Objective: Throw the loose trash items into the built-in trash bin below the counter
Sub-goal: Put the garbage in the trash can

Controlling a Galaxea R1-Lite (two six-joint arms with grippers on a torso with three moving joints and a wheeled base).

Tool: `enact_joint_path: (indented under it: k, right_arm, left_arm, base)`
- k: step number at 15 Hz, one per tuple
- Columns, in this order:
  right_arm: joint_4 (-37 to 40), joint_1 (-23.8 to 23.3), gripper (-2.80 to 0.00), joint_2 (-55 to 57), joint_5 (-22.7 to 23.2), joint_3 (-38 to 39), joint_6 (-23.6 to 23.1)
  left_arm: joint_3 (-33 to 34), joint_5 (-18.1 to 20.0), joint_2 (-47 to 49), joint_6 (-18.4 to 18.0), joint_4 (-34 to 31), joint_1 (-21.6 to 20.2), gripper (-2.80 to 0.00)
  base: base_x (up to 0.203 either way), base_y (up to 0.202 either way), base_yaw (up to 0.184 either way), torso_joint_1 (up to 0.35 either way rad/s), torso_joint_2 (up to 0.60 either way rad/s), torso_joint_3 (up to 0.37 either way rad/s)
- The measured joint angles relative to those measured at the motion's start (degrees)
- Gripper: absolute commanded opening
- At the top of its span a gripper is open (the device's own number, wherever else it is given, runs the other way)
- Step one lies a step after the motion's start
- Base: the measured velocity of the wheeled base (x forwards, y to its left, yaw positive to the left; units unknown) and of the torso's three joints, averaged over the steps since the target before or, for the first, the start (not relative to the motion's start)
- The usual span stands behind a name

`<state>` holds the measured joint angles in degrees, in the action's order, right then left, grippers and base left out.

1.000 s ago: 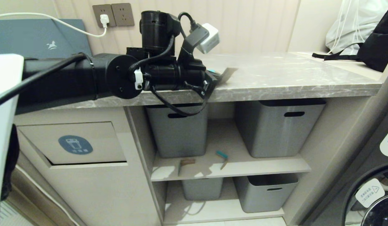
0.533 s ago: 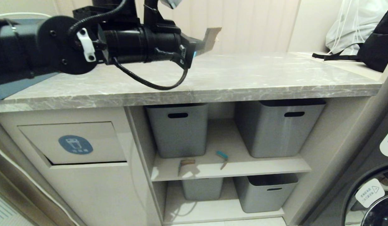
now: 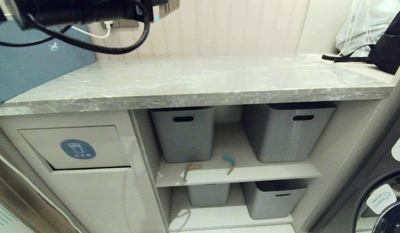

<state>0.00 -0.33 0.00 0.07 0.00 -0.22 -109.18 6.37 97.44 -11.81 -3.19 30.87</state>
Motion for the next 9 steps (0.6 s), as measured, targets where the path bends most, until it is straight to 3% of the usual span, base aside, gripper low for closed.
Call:
enact_joint_path:
  k: [3,7,9]
  right_arm:
    - [0.0,0.0,-2.8,0.0,0.0,0.0,-0.02]
    - [0.02,0.0,-2.8,0.0,0.0,0.0,-0.02]
    - [0.0,0.0,-2.8,0.0,0.0,0.0,-0.02]
  left_arm:
    - [6.04,-2.42,-6.72,1.35,-0.44,-1.6,-2.8]
    - [25.4,-5.83,-21.44,1.68,-0.46,-3.5,-2.8]
    - [35.38,-6.42,-29.9,1.71,-0.39,-6.74,-2.8]
  base:
    - [0.0,0.0,0.0,0.0,0.0,0.0]
    - [0.0,0.0,0.0,0.0,0.0,0.0]
    - [0.0,0.0,0.0,0.0,0.0,0.0]
